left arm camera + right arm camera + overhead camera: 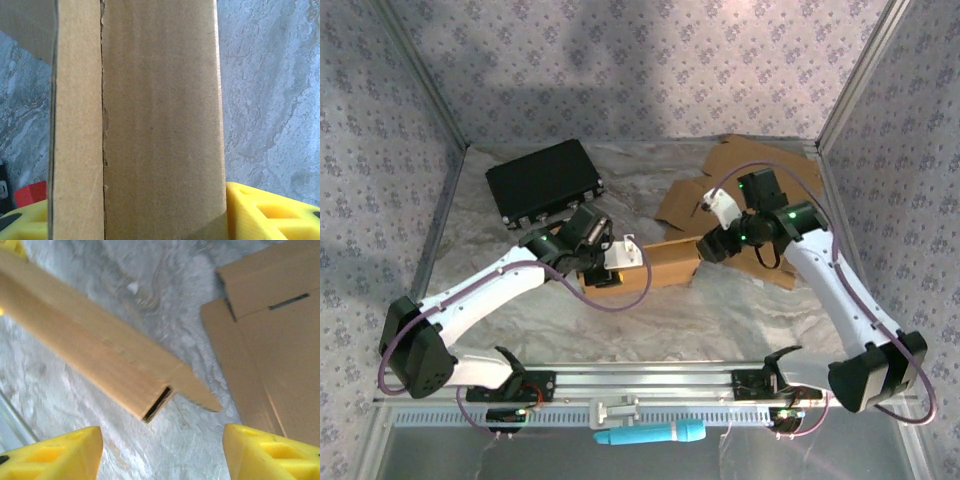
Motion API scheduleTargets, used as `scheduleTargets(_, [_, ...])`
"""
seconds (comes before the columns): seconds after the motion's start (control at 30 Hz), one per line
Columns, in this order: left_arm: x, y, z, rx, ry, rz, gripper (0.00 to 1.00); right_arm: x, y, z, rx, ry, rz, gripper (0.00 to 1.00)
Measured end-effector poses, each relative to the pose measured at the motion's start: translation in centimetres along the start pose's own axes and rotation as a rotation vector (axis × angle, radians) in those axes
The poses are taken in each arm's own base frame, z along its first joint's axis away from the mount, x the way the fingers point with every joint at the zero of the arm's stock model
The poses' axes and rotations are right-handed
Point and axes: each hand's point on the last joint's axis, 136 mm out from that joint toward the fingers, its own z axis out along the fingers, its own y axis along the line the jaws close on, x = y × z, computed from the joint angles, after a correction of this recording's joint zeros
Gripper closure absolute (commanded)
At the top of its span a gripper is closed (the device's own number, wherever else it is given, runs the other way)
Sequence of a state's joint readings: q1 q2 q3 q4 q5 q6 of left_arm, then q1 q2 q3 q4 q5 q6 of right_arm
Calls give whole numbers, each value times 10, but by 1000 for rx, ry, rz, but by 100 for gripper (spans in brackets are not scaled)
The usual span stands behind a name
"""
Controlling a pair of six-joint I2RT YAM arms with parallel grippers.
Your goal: Fold the paper box
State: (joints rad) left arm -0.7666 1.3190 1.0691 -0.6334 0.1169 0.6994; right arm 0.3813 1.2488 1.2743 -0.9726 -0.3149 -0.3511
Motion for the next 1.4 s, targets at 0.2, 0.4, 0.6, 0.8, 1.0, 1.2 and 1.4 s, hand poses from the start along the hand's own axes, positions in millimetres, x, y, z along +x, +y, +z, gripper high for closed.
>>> scheduleTargets(0.2, [2,1,-1,13,-9,-1,42,9,-2,12,6,83,-119,32])
scheduleTargets(0.4, [2,1,-1,19,-12,3,42,2,-15,21,39,108,-162,32])
scheduleTargets(0.6, [3,2,-1,25,-17,-3,42,-5,-19,28,38,115,-175,56])
scheduleTargets(0.8, [3,2,-1,26,-18,-5,42,-7,-18,30,29,116,-165,67])
scheduleTargets(1.0, [3,2,-1,26,-18,-5,42,-7,-16,30,22,113,-145,77])
scheduleTargets(1.2, [3,3,-1,24,-18,-7,42,-7,-15,33,10,116,-127,83])
scheduleTargets(1.4, [3,3,-1,24,-18,-7,42,-7,-11,34,0,123,-96,91])
